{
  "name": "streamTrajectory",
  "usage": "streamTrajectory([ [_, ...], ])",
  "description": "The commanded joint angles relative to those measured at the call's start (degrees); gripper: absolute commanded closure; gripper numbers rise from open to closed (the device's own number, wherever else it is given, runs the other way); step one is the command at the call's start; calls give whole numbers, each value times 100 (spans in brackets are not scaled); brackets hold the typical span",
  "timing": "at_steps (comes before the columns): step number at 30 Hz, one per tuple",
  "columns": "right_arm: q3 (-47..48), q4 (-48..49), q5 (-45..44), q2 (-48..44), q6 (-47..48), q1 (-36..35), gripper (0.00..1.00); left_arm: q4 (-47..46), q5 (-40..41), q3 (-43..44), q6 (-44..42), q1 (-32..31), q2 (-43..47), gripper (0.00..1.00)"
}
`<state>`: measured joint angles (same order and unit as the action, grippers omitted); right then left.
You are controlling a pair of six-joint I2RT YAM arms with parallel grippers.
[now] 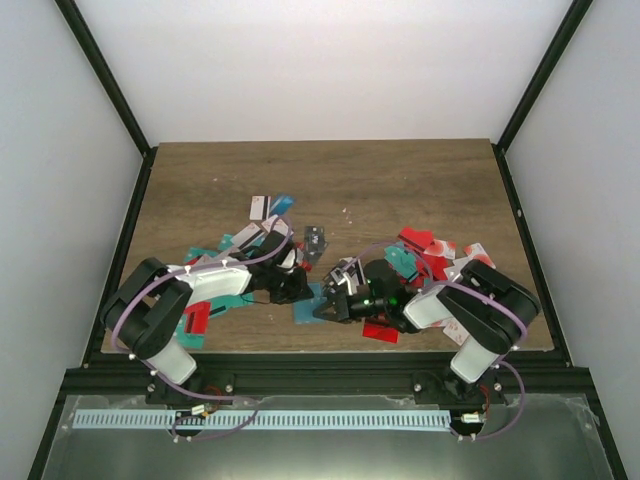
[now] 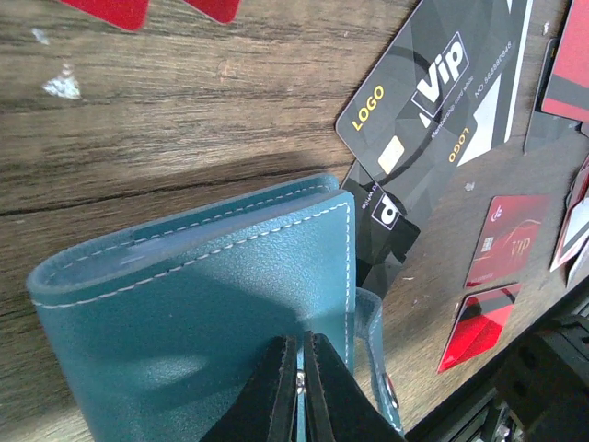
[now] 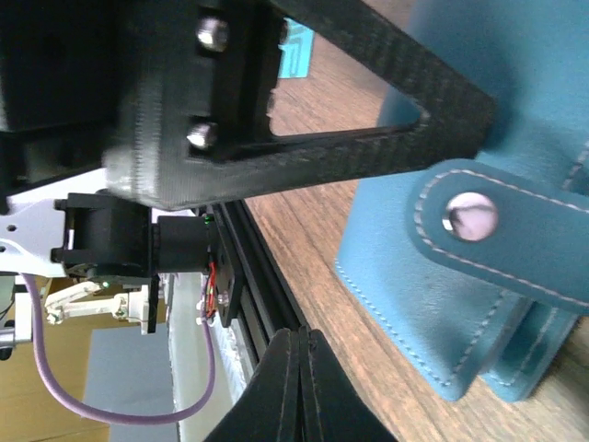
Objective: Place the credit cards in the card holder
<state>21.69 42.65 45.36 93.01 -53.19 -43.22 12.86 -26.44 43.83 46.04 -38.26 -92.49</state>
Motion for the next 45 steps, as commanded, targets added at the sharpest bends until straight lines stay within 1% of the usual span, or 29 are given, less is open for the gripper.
streamTrajectory([
  [1,-86,435,-7,295,-112,80,99,11,-11,84,54,-50,-109,94],
  [8,-294,514,-130,711,-107,288,99,98,-19,103,92,-82,11,94],
  [15,-226,134,-211,968,6,348,99,102,-46,112,94,-149,152,93],
  [21,-211,-116,-203,792,77,348,99,118,22,101,122,-181,194,93],
  [28,-101,-301,-111,854,144,350,99,421,246,323,63,-190,447,87],
  [31,-167,-327,-52,552,155,365,99,593,323,338,-51,-186,355,88],
  [35,-211,-444,21,101,140,375,99,552,410,147,-62,-190,282,94],
  [37,-239,-284,121,-38,19,376,99,445,376,82,-56,-183,210,95],
  [39,-305,93,251,-68,-167,374,99,375,359,48,-45,-188,142,95],
  [45,-377,970,435,396,-696,367,99,216,279,71,-12,-193,-4,95],
])
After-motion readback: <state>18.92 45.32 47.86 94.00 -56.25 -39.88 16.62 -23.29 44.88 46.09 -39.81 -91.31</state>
